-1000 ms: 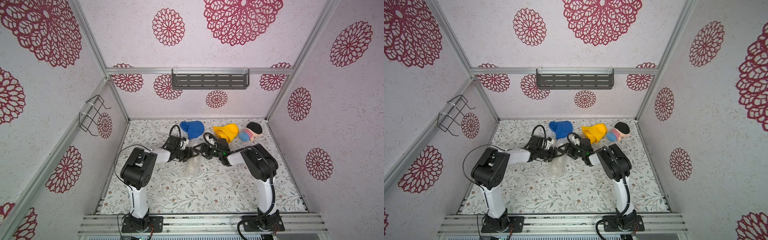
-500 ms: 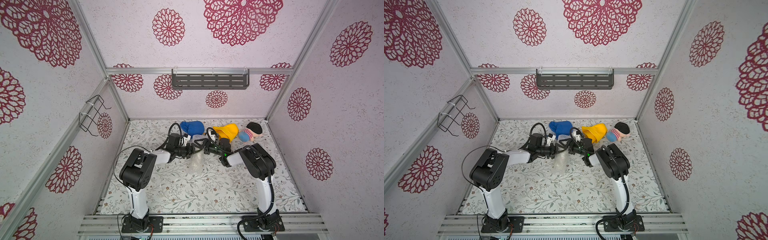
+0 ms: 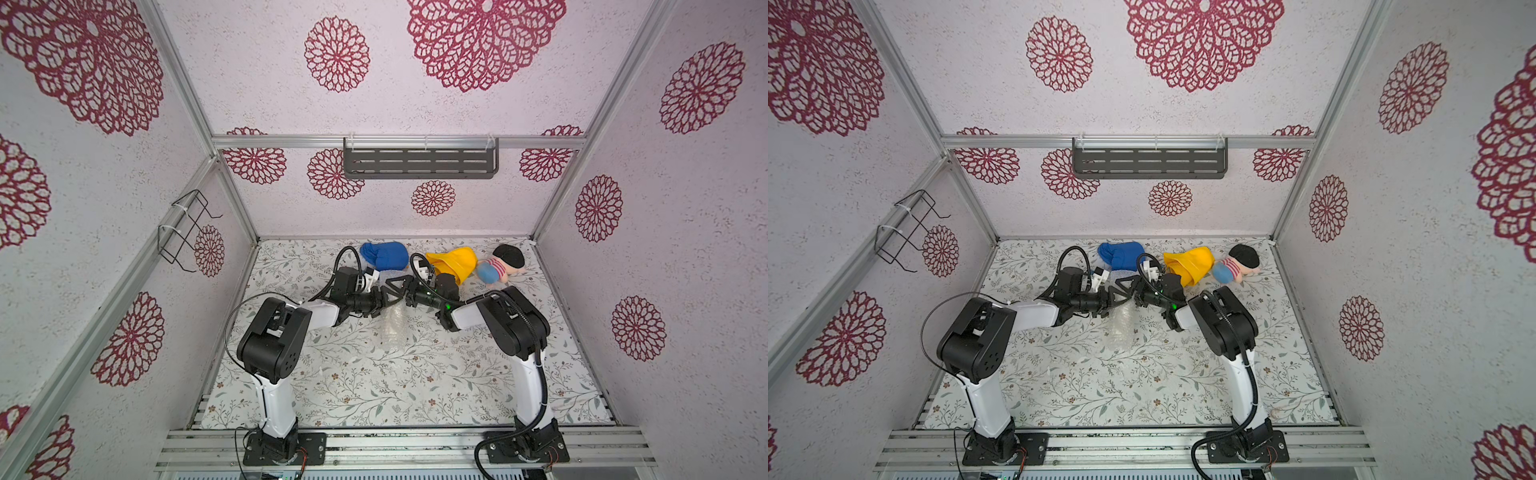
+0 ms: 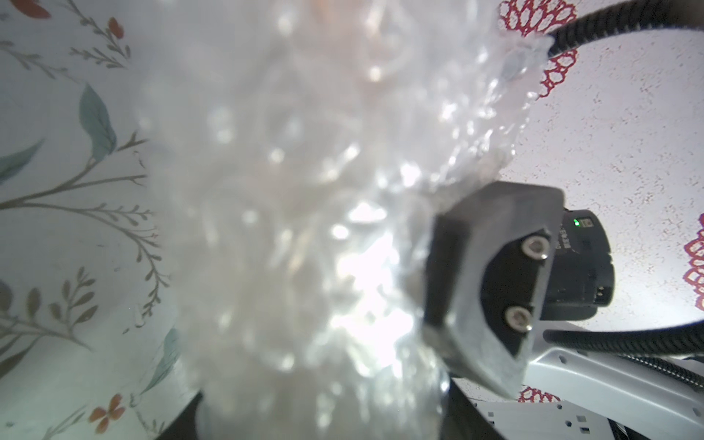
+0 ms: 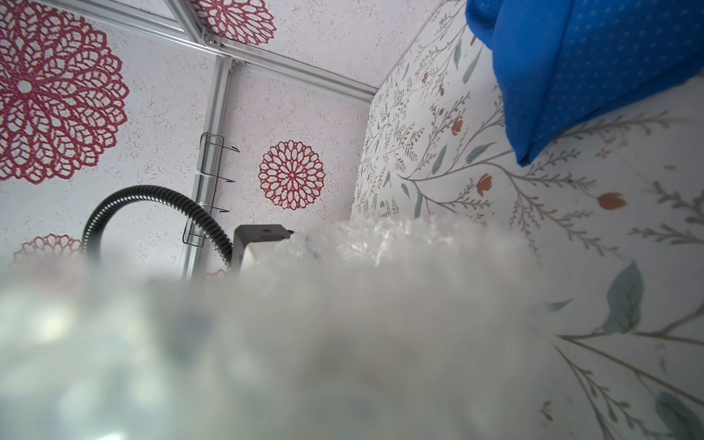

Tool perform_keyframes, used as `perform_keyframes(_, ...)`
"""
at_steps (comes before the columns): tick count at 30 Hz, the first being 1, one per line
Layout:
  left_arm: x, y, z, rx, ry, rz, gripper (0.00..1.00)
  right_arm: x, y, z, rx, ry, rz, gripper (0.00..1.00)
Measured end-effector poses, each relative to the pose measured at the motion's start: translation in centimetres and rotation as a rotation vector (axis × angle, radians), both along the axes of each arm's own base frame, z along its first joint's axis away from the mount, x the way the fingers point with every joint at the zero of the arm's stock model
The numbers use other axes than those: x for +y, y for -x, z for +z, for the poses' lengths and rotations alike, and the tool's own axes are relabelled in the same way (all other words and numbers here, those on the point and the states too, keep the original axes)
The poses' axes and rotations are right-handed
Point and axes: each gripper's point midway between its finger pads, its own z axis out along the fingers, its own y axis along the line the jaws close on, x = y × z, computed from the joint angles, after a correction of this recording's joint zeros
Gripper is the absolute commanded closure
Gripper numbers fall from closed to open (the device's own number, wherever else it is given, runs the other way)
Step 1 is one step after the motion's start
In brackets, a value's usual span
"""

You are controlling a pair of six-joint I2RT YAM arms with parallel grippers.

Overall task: Wrap vases in bubble wrap
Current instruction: Pick up the wrapped vase from the center of the board.

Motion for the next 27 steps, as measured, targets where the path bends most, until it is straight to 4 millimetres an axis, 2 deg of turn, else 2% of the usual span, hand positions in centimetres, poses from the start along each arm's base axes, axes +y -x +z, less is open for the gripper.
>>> perform_keyframes(3,0.1,0.2,-0.2,0.007,-0.007,-0.007,1.00,0.1,0.2,-0.3,0.010,0.009,0.009,0.58)
perform_keyframes(4,0.1,0.3,-0.4,0.012,-0.011,-0.008,0.97,0.1,0.2,-0.4,0.009,0.012,0.011,0.59)
perform_keyframes(9,0.4,0.6,-1.0,0.029,-0.034,-0.011,0.51,0.3,0.5,-1.2,0.026,0.039,0.022,0.65)
perform_keyframes(16,1.6,0.6,-2.1,0.062,-0.099,0.029,0.23,0.3,0.6,-2.3,0.030,0.099,0.010,0.69)
perform_keyframes(22,4.9,-0.5,-2.0,0.058,-0.171,0.160,0.21,-0.9,-0.1,-4.2,0.042,0.178,-0.031,0.71)
perform_keyframes(27,7.0,-1.2,-2.0,0.057,-0.250,0.247,0.26,-1.3,-0.4,-4.4,0.057,0.202,-0.044,0.72)
